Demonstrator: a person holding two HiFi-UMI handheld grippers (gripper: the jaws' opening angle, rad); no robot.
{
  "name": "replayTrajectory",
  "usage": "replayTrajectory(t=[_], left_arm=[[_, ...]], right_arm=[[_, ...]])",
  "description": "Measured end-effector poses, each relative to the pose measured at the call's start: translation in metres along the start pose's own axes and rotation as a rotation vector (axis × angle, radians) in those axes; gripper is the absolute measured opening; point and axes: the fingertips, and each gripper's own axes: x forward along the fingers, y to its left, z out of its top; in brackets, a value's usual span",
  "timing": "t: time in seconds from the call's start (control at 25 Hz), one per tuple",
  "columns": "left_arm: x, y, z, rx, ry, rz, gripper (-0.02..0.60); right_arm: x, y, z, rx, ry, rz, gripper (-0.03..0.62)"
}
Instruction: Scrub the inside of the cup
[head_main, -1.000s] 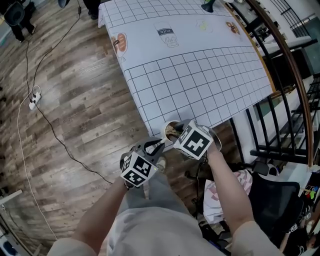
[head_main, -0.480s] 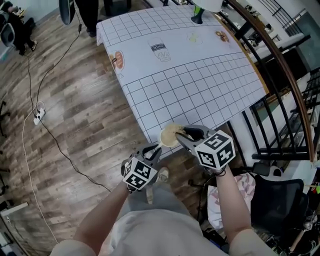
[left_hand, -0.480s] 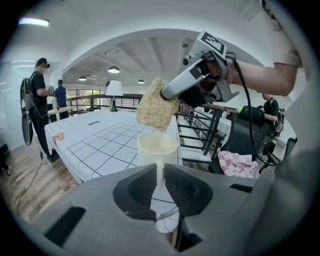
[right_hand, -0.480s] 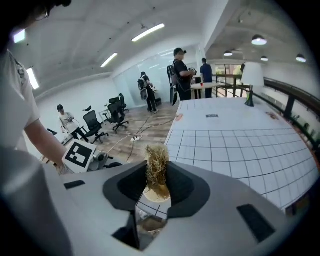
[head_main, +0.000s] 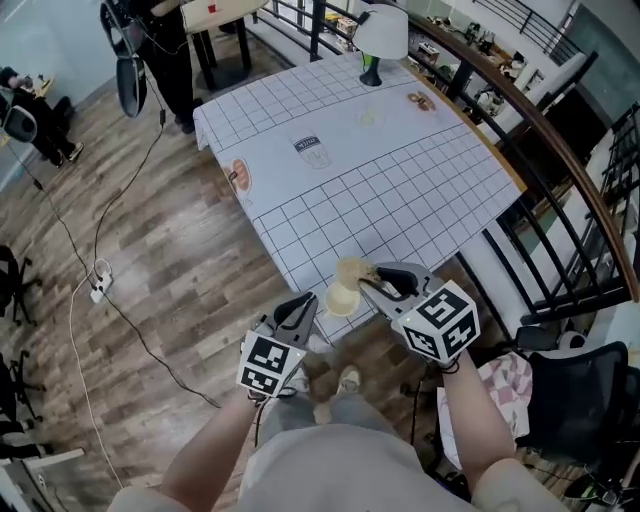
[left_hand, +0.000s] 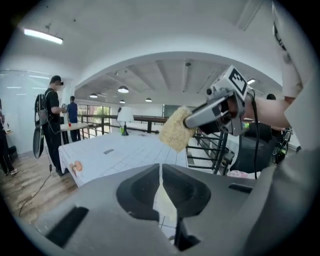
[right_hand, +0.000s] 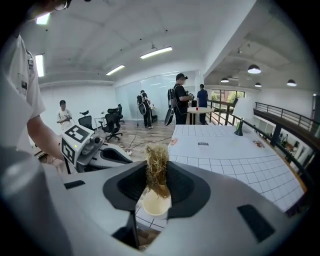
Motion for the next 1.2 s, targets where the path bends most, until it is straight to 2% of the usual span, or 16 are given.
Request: replayTrajectory(t=[0.12, 0.24, 0.36, 0.44, 0.64, 0.8, 1.0, 1.2], left_arm=[[-0.026, 0.007, 0.058, 0.053, -0.112, 0.019, 0.026], [-0.050, 0.007, 0.110, 0.146, -0.201, 0.058, 0.018], [-0.076, 0.000, 0.161, 0.259, -0.267, 0.122, 0.015], [-0.088, -0.005, 0.185, 0.308, -0.292, 0.130, 0.015], [-0.124, -0.004, 0.221, 0.307, -0.361, 0.096, 0.015], [-0.128, -0.011, 0.251, 0.315, -0.399, 0.111, 0.015], [-0.150, -0.013, 0.271, 0.322, -0.446, 0.134, 0.015], [-0.162, -0.018, 0.291, 0.288, -0.559, 0.121, 0.015]], right_arm=[[-0.012, 0.006, 0.032, -0.018, -0.075, -0.017, 0.106], [-0.031, 0.016, 0.065, -0.035, -0.152, 0.003, 0.106], [-0.056, 0.026, 0.101, -0.111, -0.218, -0.011, 0.106], [-0.073, 0.033, 0.124, -0.168, -0.267, -0.036, 0.107], [-0.107, 0.055, 0.174, -0.221, -0.378, -0.148, 0.107], [-0.147, 0.043, 0.197, -0.272, -0.493, -0.259, 0.109], [-0.173, 0.063, 0.208, -0.307, -0.574, -0.273, 0.110], [-0.189, 0.066, 0.207, -0.292, -0.594, -0.316, 0.110]])
